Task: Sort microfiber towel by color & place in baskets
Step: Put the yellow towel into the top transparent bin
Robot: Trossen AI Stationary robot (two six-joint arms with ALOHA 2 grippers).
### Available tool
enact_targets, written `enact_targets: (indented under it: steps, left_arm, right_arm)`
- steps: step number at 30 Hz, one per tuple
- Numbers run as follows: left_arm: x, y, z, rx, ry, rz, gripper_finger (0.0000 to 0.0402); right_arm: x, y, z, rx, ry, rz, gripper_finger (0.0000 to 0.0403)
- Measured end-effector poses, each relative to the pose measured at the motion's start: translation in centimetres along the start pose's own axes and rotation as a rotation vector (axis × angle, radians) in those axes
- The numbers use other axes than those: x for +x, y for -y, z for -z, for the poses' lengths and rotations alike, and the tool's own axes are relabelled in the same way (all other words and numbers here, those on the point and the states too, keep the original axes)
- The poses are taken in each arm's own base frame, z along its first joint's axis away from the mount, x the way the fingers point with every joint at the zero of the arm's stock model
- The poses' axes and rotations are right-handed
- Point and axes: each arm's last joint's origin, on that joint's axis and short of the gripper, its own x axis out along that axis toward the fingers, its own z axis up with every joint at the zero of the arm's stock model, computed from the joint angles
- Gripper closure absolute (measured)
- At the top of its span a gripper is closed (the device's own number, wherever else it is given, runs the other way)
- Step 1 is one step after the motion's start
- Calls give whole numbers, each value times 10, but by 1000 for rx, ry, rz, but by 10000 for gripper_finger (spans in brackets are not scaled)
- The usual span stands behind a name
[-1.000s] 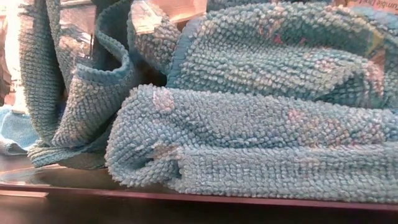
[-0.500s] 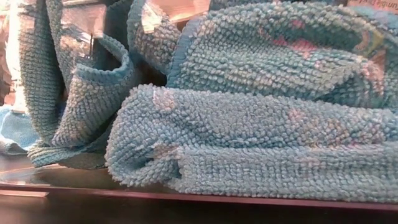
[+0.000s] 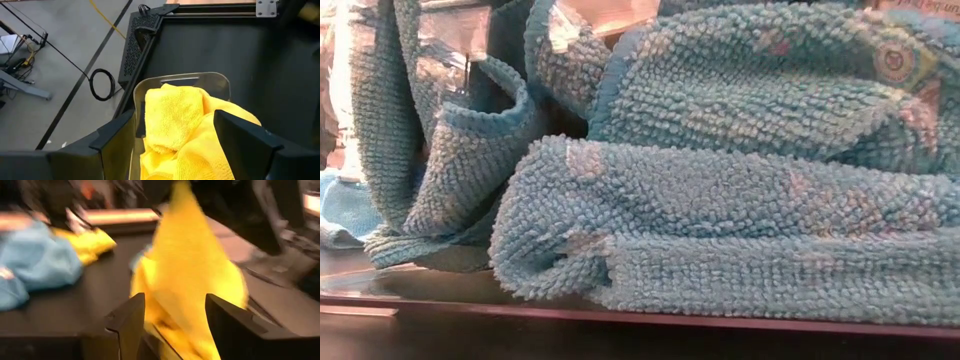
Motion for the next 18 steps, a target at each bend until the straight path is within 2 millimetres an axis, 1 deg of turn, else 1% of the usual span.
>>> enact_targets:
  steps: [2,5,8,12,18]
  left_arm:
    - [0,0,0,0,0,1,127]
    - [0,0,0,0,2,7,127]
    - [0,0,-2,0,17,6,127]
    - [0,0,-5,-2,49,4,127]
    - [-1,-1,-10,-10,110,8,127]
  right_arm:
    - [6,8,9,41,66,-38,203]
    - [12,21,21,86,144,-23,203]
    - [15,31,29,88,204,-97,203]
    - [17,37,26,77,248,-181,203]
    - [23,50,24,93,275,-164,203]
